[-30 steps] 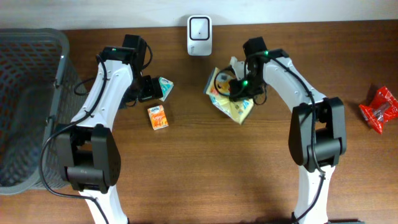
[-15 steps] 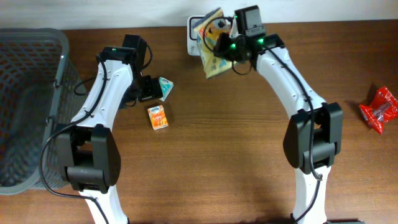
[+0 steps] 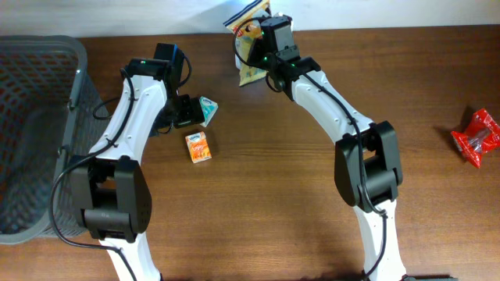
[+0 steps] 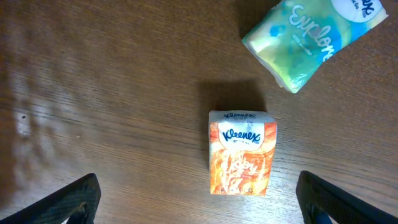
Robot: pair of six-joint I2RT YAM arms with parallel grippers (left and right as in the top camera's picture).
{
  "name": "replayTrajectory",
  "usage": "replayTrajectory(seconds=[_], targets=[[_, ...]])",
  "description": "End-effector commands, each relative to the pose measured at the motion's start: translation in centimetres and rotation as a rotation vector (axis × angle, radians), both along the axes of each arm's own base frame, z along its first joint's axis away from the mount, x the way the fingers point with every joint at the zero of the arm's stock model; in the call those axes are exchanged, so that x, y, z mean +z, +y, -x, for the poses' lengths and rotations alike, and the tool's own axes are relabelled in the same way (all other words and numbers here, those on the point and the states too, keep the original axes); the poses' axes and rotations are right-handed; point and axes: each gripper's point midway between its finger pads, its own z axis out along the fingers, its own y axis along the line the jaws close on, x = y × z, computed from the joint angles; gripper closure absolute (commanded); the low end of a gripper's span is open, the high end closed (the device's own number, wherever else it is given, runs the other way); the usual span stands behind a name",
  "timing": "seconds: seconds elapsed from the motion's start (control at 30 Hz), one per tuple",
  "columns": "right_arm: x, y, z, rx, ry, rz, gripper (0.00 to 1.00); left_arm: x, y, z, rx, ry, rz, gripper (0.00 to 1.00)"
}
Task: Scan the item barcode
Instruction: 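Carry the wipes bag to the far right and drop it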
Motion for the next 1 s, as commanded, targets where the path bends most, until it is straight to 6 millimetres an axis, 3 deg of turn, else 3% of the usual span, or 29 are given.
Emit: replayTrajectory(seconds=[0.0,0.1,0.17,0.23,0.37,0.47,0.6,0.77,0.9,0.93,0.97], targets=[[2.8,-1.5,-1.1,-0.056,-0.067,0.004,0.96,0.5,-0.1,0.0,0.002,-0.012,0.007,0.01],[4.4,-3.8,-1.2,-0.089,-0.069,0.002,0.96,0.5,-0.1,0.0,0.002,-0.012,0.007,0.01],[6.5,-6.8,-1.4,-0.135,-0.085,-0.002,0.96,0.5,-0.1,0.0,0.002,-0.012,0.006,0.01],[8.1,-10.5,-1.4,-0.191,-0.083,0.001,0.96,0.5,-0.1,0.0,0.002,-0.012,0.006,0.01],[9.3,-21.1,0.2,-0.354,-0.004,0.028,0.96,0.5,-0.1,0.0,0.002,-0.012,0.007,0.01],[6.8,-29.3,3.2,-0.49,0.153,0.056,0.96,0.5,-0.1,0.0,0.002,-0.012,0.007,0.01],[2.3,-38.0,8.9,-0.652,0.404,0.073,0.96,0.5,-0.1,0.0,0.002,-0.012,0.006,0.01],[-1.3,-45.9,15.0,-0.827,0.595,0.086,0.96,0.5,-0.1,0.0,0.002,-0.012,0.006,0.01],[-3.2,-49.0,17.3,-0.848,0.66,0.072,0.95,0.5,-0.1,0.0,0.002,-0.012,0.006,0.01],[-3.5,-49.6,17.8,-0.852,0.671,0.074,0.82,0.5,-0.1,0.0,0.002,-0.012,0.007,0.01],[-3.7,-50.3,18.2,-0.854,0.68,0.082,0.6,0.5,-0.1,0.0,0.002,-0.012,0.006,0.01]])
